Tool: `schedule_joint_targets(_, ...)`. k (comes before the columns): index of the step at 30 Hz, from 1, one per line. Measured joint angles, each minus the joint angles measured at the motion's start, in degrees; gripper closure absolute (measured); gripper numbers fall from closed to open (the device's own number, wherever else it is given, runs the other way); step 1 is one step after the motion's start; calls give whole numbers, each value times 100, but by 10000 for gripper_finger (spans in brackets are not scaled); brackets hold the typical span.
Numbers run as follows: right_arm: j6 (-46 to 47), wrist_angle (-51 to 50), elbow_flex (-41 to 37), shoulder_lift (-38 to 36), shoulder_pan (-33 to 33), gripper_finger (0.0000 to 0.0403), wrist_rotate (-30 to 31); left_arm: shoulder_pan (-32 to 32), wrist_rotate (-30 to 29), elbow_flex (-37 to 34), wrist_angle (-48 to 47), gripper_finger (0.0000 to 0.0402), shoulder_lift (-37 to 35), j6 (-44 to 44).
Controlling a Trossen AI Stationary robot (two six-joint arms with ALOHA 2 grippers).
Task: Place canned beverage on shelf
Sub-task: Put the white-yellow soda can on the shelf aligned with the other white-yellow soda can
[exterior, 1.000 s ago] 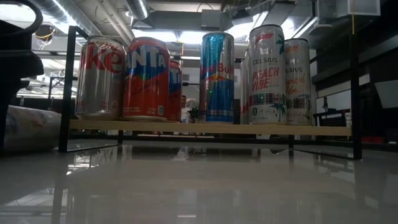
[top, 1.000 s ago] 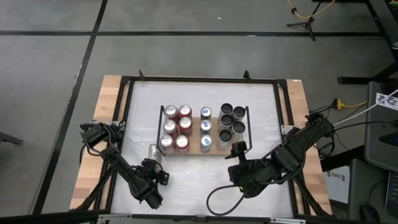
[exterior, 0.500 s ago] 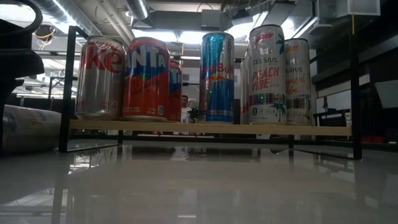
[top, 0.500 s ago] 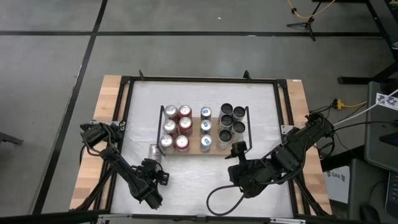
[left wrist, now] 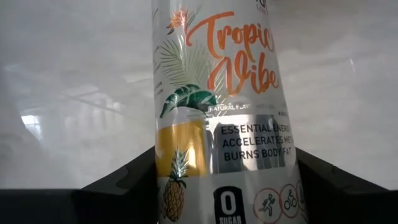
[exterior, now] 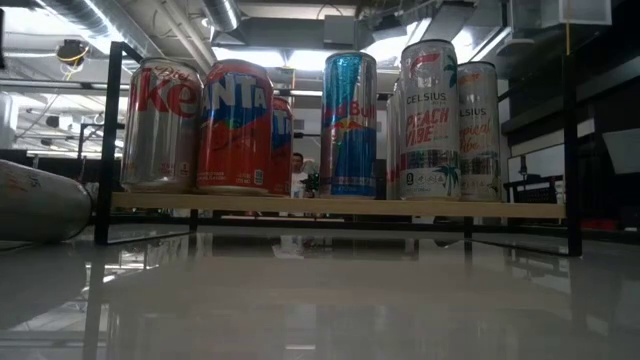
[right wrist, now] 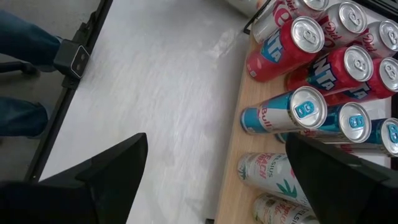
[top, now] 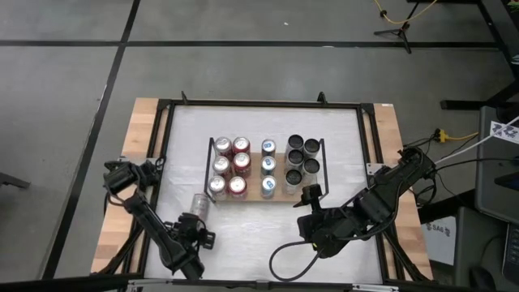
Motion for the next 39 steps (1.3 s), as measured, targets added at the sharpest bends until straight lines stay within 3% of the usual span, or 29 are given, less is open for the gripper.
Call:
schedule_joint_targets(7, 0, 80, 0, 0, 0, 24, 1, -186, 74, 79, 181, 150, 0, -6)
schedule_joint_targets(18, 18, 541, 2, 0, -1, 24, 1, -470, -115, 83, 1475, 151, 0, 374)
schedule_joint_targets(29, 31, 1356, -52, 4, -2, 24, -152, -344, -120, 87, 1787, 151, 0, 2033)
schedule_joint_targets(39, 33, 1387, -55, 4, 0, 24, -152, -129, -115, 87, 1779, 136, 0, 3102)
